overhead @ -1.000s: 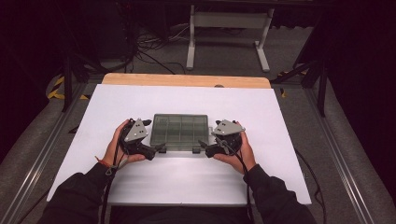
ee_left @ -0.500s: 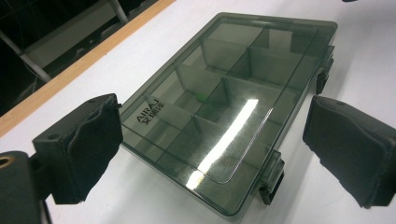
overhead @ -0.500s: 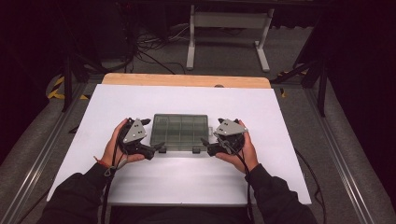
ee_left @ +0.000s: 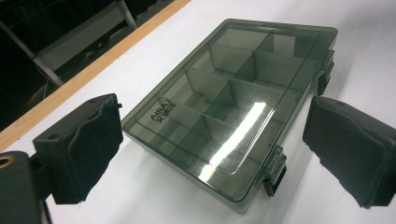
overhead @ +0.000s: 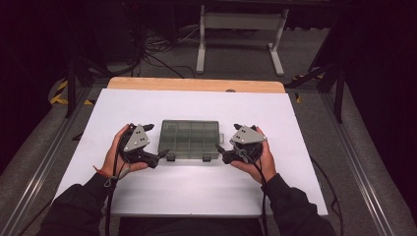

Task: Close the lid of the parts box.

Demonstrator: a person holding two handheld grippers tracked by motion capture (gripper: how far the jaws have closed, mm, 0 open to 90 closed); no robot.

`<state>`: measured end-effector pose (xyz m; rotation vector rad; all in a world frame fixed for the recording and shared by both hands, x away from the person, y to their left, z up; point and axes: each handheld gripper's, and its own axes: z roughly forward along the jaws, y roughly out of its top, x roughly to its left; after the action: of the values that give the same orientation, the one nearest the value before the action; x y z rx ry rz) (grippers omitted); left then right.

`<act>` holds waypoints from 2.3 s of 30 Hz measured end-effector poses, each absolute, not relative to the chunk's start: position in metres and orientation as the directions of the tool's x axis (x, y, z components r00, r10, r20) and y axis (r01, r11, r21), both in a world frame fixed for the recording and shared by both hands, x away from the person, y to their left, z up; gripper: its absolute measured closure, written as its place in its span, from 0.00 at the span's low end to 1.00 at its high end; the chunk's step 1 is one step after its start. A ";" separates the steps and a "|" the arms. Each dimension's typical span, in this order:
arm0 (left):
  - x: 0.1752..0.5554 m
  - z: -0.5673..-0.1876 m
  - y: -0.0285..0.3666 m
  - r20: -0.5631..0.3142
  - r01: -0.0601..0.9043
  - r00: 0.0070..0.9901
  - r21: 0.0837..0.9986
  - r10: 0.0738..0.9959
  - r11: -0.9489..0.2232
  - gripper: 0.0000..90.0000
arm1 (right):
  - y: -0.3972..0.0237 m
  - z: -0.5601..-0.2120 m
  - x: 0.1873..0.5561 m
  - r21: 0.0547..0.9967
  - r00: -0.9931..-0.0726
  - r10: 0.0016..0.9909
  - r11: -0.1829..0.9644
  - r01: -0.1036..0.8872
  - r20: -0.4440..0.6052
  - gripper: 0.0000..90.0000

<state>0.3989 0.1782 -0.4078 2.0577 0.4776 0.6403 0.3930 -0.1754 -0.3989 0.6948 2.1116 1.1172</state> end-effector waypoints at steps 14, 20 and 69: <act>0.392 -0.406 0.187 0.257 0.095 0.784 0.849 0.564 -0.520 0.06 | -0.188 -0.397 0.387 0.857 -0.640 0.714 0.488 0.165 -0.284 0.11; 0.386 -0.405 0.193 0.256 0.099 0.777 0.853 0.576 -0.512 0.06 | -0.194 -0.397 0.383 0.850 -0.639 0.712 0.499 0.167 -0.291 0.10; 0.342 -0.428 0.230 0.239 0.128 0.783 0.842 0.575 -0.524 0.05 | -0.239 -0.414 0.337 0.825 -0.579 0.731 0.540 0.167 -0.362 0.07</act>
<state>0.3418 0.2298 -0.4279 2.0742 0.5220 0.6306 0.3368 -0.2390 -0.4139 0.7232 2.0569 1.0004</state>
